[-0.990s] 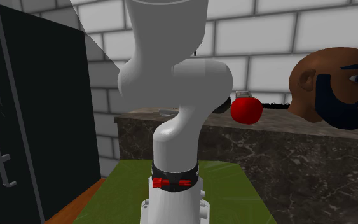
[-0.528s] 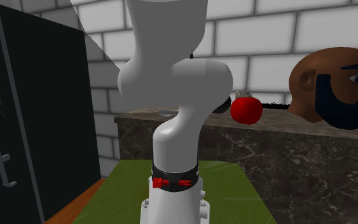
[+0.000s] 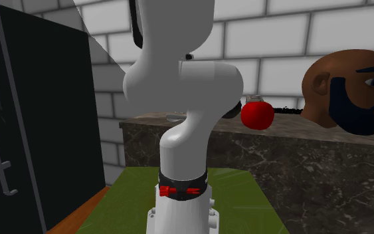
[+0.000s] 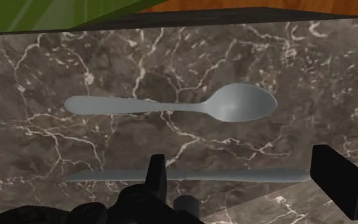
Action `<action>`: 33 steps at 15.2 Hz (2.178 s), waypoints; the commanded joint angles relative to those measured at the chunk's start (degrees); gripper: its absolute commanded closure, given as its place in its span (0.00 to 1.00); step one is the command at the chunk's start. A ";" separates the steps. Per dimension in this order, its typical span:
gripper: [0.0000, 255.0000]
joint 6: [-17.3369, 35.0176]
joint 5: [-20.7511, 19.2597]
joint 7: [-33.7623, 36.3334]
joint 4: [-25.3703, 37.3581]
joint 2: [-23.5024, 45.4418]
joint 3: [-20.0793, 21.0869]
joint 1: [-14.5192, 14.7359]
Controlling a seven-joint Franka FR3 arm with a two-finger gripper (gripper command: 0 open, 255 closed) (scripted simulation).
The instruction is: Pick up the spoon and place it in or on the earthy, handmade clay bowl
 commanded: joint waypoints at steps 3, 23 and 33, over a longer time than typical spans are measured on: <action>0.00 10.20 0.06 6.41 -1.65 7.80 4.04 -1.05; 1.00 18.18 -1.42 7.57 -3.64 13.82 5.14 -2.55; 1.00 14.07 -0.72 6.71 -2.30 11.02 4.41 -1.96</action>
